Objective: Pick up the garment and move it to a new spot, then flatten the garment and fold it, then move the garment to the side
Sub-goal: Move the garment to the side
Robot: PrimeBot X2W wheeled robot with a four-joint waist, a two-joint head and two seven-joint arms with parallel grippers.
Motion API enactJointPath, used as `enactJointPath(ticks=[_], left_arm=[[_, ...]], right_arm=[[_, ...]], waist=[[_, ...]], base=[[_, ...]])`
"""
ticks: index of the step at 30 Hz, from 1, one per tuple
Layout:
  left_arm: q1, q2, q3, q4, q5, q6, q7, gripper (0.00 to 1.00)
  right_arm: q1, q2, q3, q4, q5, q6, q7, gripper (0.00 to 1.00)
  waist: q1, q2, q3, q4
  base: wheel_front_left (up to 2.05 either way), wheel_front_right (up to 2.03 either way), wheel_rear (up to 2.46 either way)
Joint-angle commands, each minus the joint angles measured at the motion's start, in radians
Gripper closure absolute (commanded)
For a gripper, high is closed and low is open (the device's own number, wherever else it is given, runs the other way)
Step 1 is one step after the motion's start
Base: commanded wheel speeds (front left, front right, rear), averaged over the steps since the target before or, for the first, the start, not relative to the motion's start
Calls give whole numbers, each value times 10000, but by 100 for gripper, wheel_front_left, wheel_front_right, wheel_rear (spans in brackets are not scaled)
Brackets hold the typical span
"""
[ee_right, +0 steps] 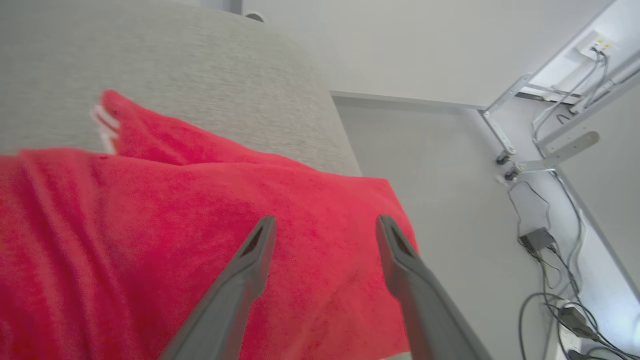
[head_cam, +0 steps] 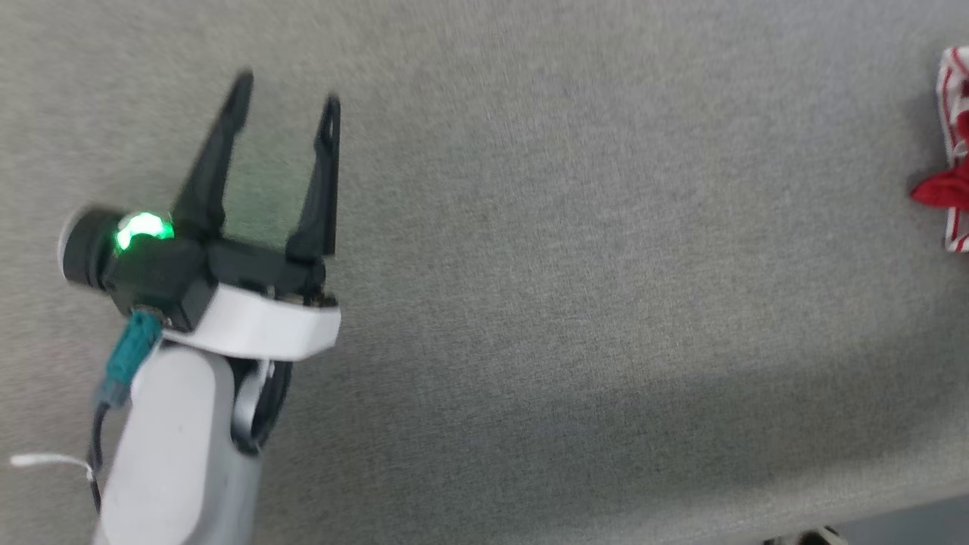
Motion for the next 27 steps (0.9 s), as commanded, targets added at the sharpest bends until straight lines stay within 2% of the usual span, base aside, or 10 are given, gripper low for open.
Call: enactJointPath(ticks=[1, 7, 12, 23, 27], left_arm=[[487, -137, 153, 76, -162, 24, -17, 0], [1988, -700, 843, 890, -555, -66, -17, 0], [2796, -922, 1344, 1304, -753, -90, -17, 0], [4071, -1129, 1543, 1726, -880, -106, -17, 0], [4582, -998, 1488, 1782, -989, -96, -17, 0]], right_arm=[[282, 179, 180, -251, 121, -8, -114, 0], [1294, 781, 764, -1407, 547, -8, -393, 0], [2050, 1217, 645, -2159, 566, -8, -529, 0], [4610, 2372, -1388, -5012, -561, -8, -532, 0], [5856, 2917, -2125, -6130, -813, -7, -531, 0]], waist=[[0, 0, -866, 385], [0, 0, -2154, 1022], [0, 0, -2894, 1452], [0, 0, -4207, 2170], [0, 0, -4724, 2356]], base=[[0, 0, 0], [0, 0, 0], [0, 0, 0], [0, 0, 0], [0, 0, 0]])
